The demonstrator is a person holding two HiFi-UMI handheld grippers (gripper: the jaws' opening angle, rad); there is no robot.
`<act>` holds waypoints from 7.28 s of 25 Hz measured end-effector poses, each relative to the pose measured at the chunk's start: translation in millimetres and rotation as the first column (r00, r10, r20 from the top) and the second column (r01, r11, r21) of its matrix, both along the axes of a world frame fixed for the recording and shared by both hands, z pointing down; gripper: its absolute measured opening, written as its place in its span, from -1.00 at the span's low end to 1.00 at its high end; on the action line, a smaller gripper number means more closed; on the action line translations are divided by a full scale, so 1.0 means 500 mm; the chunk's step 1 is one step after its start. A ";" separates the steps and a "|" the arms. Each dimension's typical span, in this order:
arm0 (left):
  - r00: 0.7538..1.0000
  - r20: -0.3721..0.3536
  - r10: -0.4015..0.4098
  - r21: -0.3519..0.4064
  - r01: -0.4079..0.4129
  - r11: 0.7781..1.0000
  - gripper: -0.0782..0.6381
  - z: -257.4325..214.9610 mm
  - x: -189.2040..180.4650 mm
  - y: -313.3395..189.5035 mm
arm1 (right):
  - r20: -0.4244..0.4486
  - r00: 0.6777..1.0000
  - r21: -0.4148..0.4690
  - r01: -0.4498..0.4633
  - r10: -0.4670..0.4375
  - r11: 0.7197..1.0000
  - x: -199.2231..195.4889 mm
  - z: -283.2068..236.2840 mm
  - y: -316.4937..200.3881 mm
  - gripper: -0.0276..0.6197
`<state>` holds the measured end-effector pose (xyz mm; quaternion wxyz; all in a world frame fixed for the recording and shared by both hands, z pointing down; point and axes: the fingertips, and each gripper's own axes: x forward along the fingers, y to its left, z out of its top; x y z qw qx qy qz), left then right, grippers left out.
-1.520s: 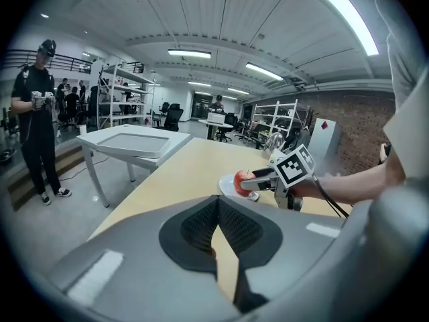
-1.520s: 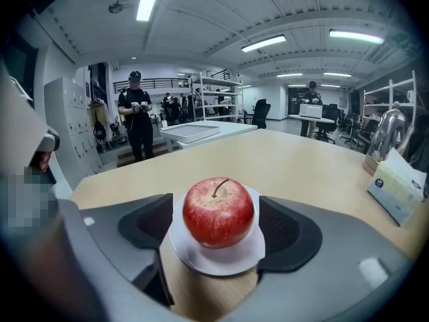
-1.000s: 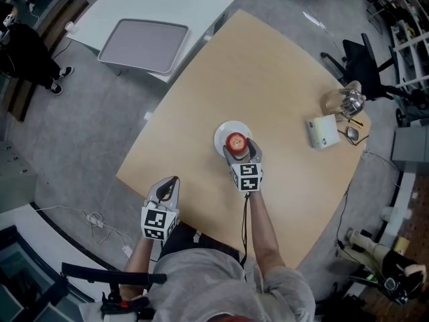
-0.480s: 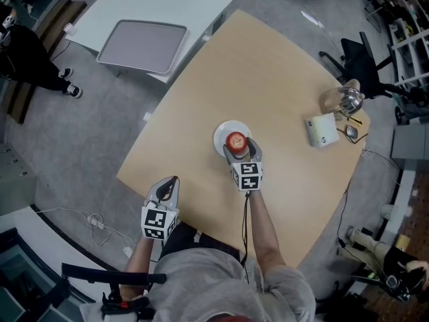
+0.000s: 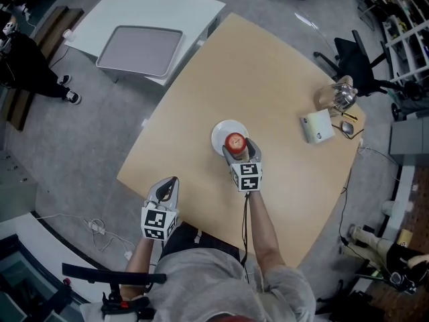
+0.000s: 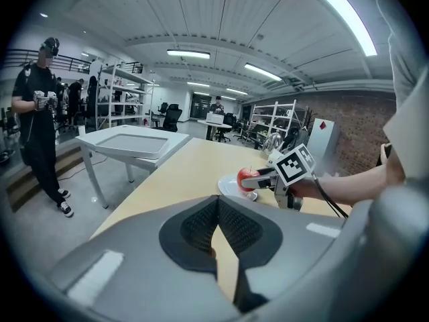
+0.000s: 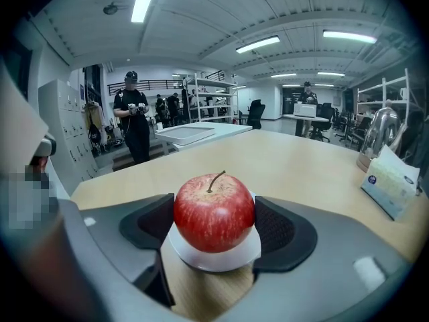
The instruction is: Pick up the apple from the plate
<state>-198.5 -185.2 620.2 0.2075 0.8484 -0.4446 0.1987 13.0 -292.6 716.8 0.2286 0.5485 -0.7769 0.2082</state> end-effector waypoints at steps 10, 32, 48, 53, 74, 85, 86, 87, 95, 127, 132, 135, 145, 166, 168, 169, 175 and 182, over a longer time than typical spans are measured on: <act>0.998 -0.010 0.060 0.029 -0.059 0.998 -0.73 -0.025 0.021 0.028 | -0.001 0.998 0.061 -0.058 0.058 0.996 0.027 -0.067 0.047 0.26; 0.970 -0.029 0.241 0.083 -0.238 0.968 -0.73 -0.066 0.121 0.082 | 0.032 0.968 0.165 -0.249 0.247 0.954 0.138 -0.192 0.203 0.26; 0.911 -0.037 0.410 0.096 -0.406 0.909 -0.73 -0.067 0.243 0.137 | 0.032 0.908 0.180 -0.416 0.417 0.891 0.261 -0.204 0.353 0.26; 0.889 -0.037 0.456 0.098 -0.451 0.887 -0.73 -0.070 0.276 0.156 | 0.034 0.879 0.175 -0.474 0.475 0.863 0.300 -0.201 0.404 0.26; 0.833 -0.012 0.552 0.099 -0.549 0.830 -0.73 -0.057 0.419 0.206 | 0.021 0.805 0.182 -0.587 0.594 0.789 0.455 -0.164 0.528 0.26; 0.815 -0.006 0.580 0.070 -0.578 0.813 -0.73 -0.047 0.493 0.208 | 0.008 0.769 0.159 -0.632 0.639 0.758 0.543 -0.133 0.557 0.26; 0.813 -0.005 0.583 0.066 -0.581 0.811 -0.73 -0.043 0.502 0.208 | 0.008 0.766 0.156 -0.636 0.643 0.756 0.552 -0.128 0.558 0.26; 0.811 -0.003 0.586 0.062 -0.584 0.809 -0.73 -0.040 0.509 0.207 | 0.008 0.762 0.153 -0.641 0.647 0.753 0.562 -0.123 0.559 0.26; 0.804 0.009 0.595 0.024 -0.595 0.804 -0.73 -0.019 0.560 0.194 | -0.004 0.736 0.133 -0.671 0.677 0.729 0.636 -0.083 0.559 0.26; 0.775 0.044 0.630 -0.072 -0.627 0.776 -0.73 0.060 0.707 0.147 | 0.000 0.693 0.060 -0.720 0.721 0.692 0.814 0.040 0.531 0.26; 0.773 0.046 0.633 -0.074 -0.629 0.774 -0.73 0.059 0.709 0.147 | 0.010 0.690 0.062 -0.723 0.724 0.688 0.814 0.039 0.532 0.26; 0.774 0.045 0.632 -0.075 -0.628 0.775 -0.73 0.060 0.709 0.146 | 0.011 0.692 0.071 -0.721 0.722 0.689 0.815 0.042 0.531 0.27; 0.779 0.041 0.625 -0.056 -0.623 0.780 -0.73 0.042 0.693 0.143 | 0.020 0.677 0.096 -0.734 0.736 0.673 0.805 0.024 0.539 0.31; 0.787 0.018 0.617 0.059 -0.617 0.785 -0.73 -0.048 0.633 0.163 | 0.004 0.685 0.181 -0.717 0.728 0.673 0.720 -0.109 0.589 0.05; 0.788 0.013 0.615 0.072 -0.615 0.786 -0.73 -0.058 0.626 0.165 | 0.005 0.688 0.190 -0.713 0.726 0.674 0.705 -0.122 0.595 -0.03; 0.789 0.011 0.614 0.079 -0.613 0.786 -0.73 -0.063 0.623 0.167 | 0.008 0.689 0.195 -0.712 0.725 0.675 0.698 -0.129 0.598 -0.06; 0.796 0.003 0.605 0.117 -0.601 0.790 -0.73 -0.094 0.594 0.172 | 0.012 0.706 0.208 -0.694 0.708 0.689 0.643 -0.161 0.606 -0.22; 0.808 -0.010 0.589 0.154 -0.581 0.800 -0.73 -0.124 0.551 0.176 | 0.018 0.723 0.237 -0.674 0.691 0.699 0.580 -0.201 0.622 -0.48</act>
